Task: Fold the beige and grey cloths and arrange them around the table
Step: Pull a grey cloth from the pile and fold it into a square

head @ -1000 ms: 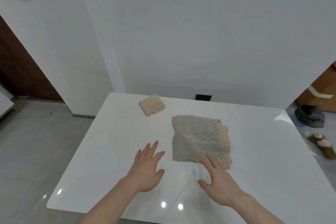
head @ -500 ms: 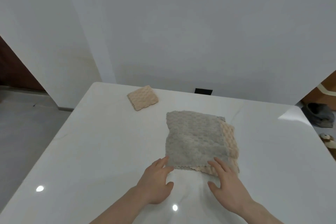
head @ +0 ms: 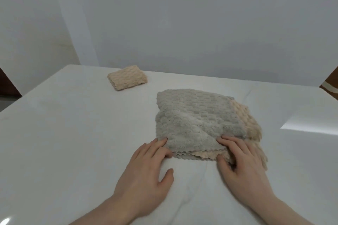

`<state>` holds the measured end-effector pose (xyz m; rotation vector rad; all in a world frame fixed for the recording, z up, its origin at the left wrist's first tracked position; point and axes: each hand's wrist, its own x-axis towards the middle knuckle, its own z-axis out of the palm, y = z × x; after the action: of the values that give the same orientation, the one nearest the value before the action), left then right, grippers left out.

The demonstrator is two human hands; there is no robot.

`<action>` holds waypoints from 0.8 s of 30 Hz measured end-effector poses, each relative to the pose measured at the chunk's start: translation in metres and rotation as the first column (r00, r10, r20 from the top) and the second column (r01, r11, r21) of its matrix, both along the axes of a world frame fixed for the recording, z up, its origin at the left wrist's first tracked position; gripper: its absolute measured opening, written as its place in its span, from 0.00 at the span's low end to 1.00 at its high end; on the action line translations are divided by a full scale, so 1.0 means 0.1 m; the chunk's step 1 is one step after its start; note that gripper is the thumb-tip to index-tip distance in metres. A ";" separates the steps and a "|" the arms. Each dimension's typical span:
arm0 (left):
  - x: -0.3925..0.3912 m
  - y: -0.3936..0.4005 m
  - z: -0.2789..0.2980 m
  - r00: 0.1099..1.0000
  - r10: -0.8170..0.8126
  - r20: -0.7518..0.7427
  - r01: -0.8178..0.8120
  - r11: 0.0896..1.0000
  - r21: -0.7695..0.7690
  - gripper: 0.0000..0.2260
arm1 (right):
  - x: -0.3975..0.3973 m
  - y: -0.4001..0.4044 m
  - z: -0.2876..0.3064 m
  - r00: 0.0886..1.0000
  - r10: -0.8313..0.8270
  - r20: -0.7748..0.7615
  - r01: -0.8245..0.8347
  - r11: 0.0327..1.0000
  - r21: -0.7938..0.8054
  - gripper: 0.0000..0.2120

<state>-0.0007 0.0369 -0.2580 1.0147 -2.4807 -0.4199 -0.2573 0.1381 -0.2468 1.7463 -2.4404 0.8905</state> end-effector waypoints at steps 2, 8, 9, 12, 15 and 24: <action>0.00 0.03 0.00 1.000 0.001 -0.009 -0.001 1.000 -0.010 0.13 | 0.01 0.02 -0.04 1.000 0.017 -0.022 -0.017 1.000 -0.025 0.18; 0.04 0.08 0.01 0.997 0.068 -0.021 -0.069 0.995 -0.077 0.14 | 0.06 0.05 -0.08 0.998 0.000 -0.060 -0.005 0.997 -0.083 0.16; 0.04 0.10 0.03 0.996 0.084 -0.008 -0.084 0.993 -0.078 0.15 | 0.07 0.06 -0.07 0.998 -0.004 -0.056 -0.001 0.995 -0.102 0.15; 0.04 0.23 0.04 0.991 0.124 0.045 -0.121 0.990 -0.067 0.17 | 0.09 0.14 -0.10 0.999 -0.010 -0.042 0.003 0.988 -0.155 0.13; 0.07 0.36 0.05 0.986 0.162 0.036 -0.158 0.983 -0.092 0.23 | 0.08 0.21 -0.13 0.999 -0.007 -0.052 -0.005 0.974 -0.225 0.12; 0.08 0.42 0.07 0.987 0.143 -0.078 -0.154 0.973 -0.170 0.34 | 0.00 0.17 -0.19 0.997 -0.078 -0.008 0.074 0.963 -0.260 0.16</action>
<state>0.0077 0.0793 -0.2507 1.0863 -2.3178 -0.1812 -0.2569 0.1549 -0.2661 1.5539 -2.2407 1.1211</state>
